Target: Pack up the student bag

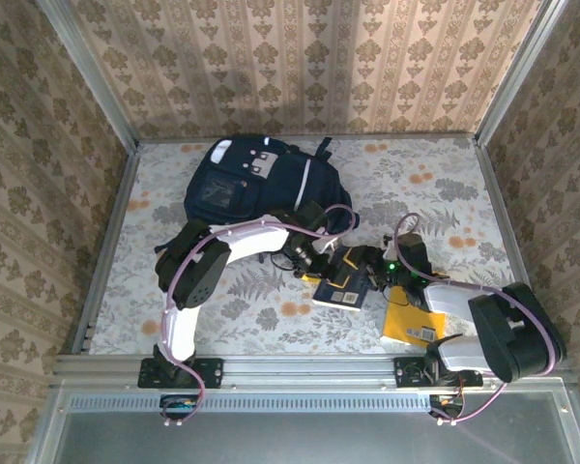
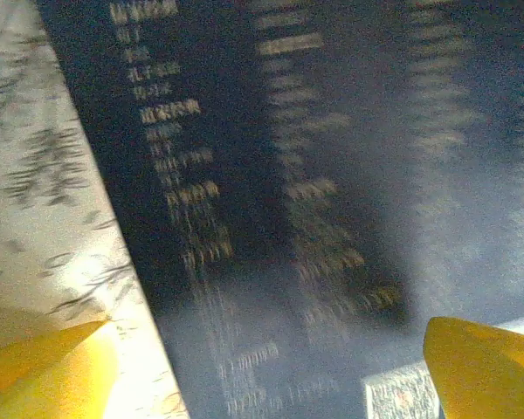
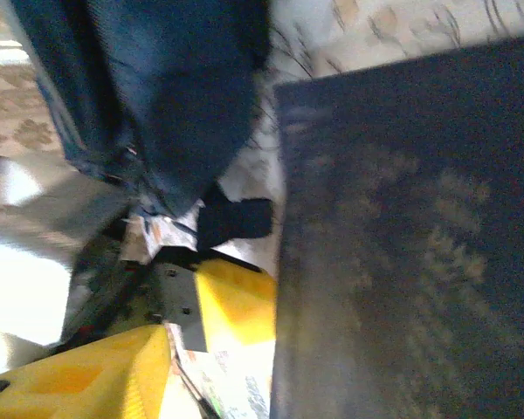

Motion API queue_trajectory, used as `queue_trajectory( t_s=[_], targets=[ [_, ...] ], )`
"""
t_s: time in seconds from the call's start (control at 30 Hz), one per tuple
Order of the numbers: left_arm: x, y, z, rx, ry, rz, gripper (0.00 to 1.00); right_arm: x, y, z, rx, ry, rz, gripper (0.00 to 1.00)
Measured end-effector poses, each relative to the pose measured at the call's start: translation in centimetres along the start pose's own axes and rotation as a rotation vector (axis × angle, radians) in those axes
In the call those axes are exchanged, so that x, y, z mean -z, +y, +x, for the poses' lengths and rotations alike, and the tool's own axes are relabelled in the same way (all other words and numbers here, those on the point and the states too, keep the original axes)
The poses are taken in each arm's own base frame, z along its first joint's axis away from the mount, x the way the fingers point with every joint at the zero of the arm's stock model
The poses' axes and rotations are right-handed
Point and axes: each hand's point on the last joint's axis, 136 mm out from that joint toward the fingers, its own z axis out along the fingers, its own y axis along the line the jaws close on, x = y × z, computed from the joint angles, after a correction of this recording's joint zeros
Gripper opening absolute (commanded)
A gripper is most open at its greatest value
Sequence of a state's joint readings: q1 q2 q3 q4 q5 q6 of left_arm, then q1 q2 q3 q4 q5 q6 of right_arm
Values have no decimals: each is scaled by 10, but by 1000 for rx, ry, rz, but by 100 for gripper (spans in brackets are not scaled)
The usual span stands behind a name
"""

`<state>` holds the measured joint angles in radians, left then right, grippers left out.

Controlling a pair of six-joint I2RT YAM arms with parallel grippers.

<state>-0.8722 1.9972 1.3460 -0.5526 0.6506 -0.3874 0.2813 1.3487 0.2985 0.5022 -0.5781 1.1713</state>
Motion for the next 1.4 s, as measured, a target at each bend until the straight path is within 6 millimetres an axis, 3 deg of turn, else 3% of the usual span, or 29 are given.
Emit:
queue_trajectory(
  t_s=[0.13, 0.27, 0.33, 0.4, 0.5, 0.63, 0.8, 0.9, 1.0, 1.17, 1.4],
  targets=[
    [-4, -8, 1, -22, 3, 17, 91, -3, -8, 4, 4, 15, 20, 50],
    [-3, -8, 1, -22, 1, 15, 91, -2, -12, 4, 32, 12, 41, 18],
    [-3, -6, 1, -21, -1, 9, 91, 3, -13, 4, 47, -1, 61, 7],
    [0, -3, 1, -18, -10, -6, 91, 10, -10, 2, 74, -29, 71, 2],
    [14, 4, 7, 5, -36, -23, 92, 24, 1, -2, 131, -80, 68, 0],
    [55, 0, 8, 20, -133, -13, 93, 43, 32, -6, 226, -142, -5, 0],
    [126, -34, -6, -57, -344, 41, 100, 60, 75, -1, 348, -168, -138, 0],
    [158, -56, -10, -114, -441, 96, 100, 67, 106, 9, 434, -139, -229, 0],
    [171, -70, -11, -160, -476, 140, 100, 77, 139, 20, 511, -109, -334, 0],
    [174, -78, -6, -187, -468, 176, 100, 102, 189, 48, 652, -54, -499, 0],
    [199, -108, 5, -290, -517, 248, 97, 116, 215, 70, 722, 6, -591, 0]
  ],
)
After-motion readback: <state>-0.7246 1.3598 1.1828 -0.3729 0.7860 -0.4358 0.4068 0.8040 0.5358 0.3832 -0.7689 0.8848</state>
